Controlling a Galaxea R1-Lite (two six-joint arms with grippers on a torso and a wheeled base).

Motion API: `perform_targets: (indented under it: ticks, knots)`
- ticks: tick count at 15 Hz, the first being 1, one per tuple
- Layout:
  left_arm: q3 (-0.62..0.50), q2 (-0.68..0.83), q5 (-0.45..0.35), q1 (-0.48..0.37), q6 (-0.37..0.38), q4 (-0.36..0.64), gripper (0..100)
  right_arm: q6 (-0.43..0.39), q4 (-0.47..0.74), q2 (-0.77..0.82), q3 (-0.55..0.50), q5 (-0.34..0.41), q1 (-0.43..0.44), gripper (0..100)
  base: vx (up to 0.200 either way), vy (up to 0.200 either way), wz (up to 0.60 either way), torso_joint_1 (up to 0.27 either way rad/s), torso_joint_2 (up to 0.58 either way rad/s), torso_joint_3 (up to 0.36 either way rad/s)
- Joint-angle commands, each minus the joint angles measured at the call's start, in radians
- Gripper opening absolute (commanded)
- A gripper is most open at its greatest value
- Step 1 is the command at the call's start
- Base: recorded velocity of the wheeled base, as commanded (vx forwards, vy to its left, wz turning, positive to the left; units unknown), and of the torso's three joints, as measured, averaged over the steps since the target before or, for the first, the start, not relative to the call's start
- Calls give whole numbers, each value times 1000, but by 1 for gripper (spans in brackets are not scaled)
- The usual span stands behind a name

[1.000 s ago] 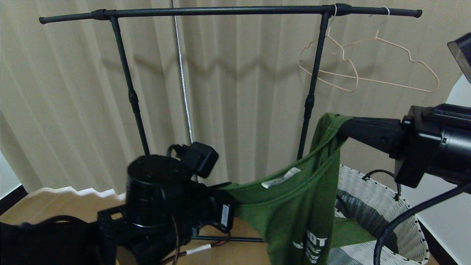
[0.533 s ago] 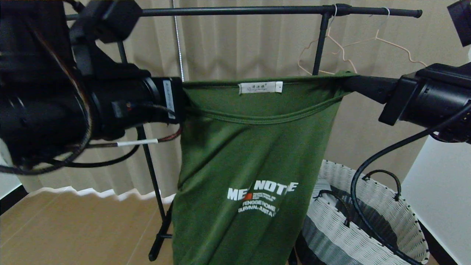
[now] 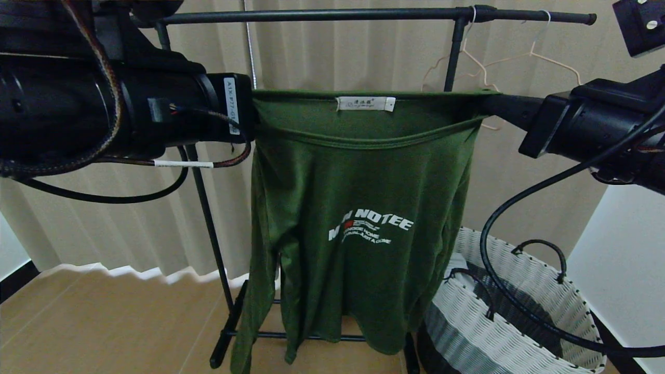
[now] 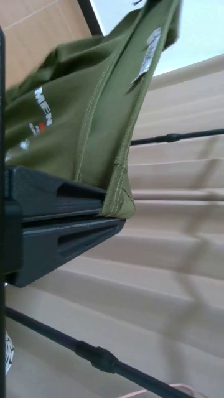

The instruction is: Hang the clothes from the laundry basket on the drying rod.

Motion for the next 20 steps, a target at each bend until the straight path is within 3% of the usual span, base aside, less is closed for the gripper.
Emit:
perform_targets:
  ticks: [1, 4, 8, 11, 12, 16, 17, 20]
  knots:
    - [35, -11, 0, -1, 45, -5, 0, -1, 0, 4, 0, 0, -3, 0, 0, 0, 0, 0, 0, 0]
    - [57, -26, 0, -9, 58, -11, 0, 0, 0, 4, -3, 0, -15, 0, 0, 0, 0, 0, 0, 0]
    - [34, 25, 1, -13, 55, -28, 0, -3, 41, -27, -5, 3, -98, 0, 0, 0, 0, 0, 0, 0]
    - [-30, 117, 1, -13, 53, -115, 0, -1, 121, -84, 1, 8, -115, 0, 0, 0, 0, 0, 0, 0]
    - [-106, 187, 1, -13, 53, -132, 0, -1, 202, -137, 1, 20, -115, 0, 0, 0, 0, 0, 0, 0]
    - [-233, 301, 1, -3, 42, -135, 0, -7, 316, -295, 67, 180, -104, 0, 0, 0, 0, 0, 0, 0]
    - [-253, 319, 0, -3, 28, -135, 0, -17, 327, -331, 96, 250, -101, 0, 0, 0, 0, 0, 0, 0]
    - [-265, 333, 0, -3, 25, -137, 0, -23, 328, -351, 116, 269, -64, 0, 0, 0, 0, 0, 0, 0]
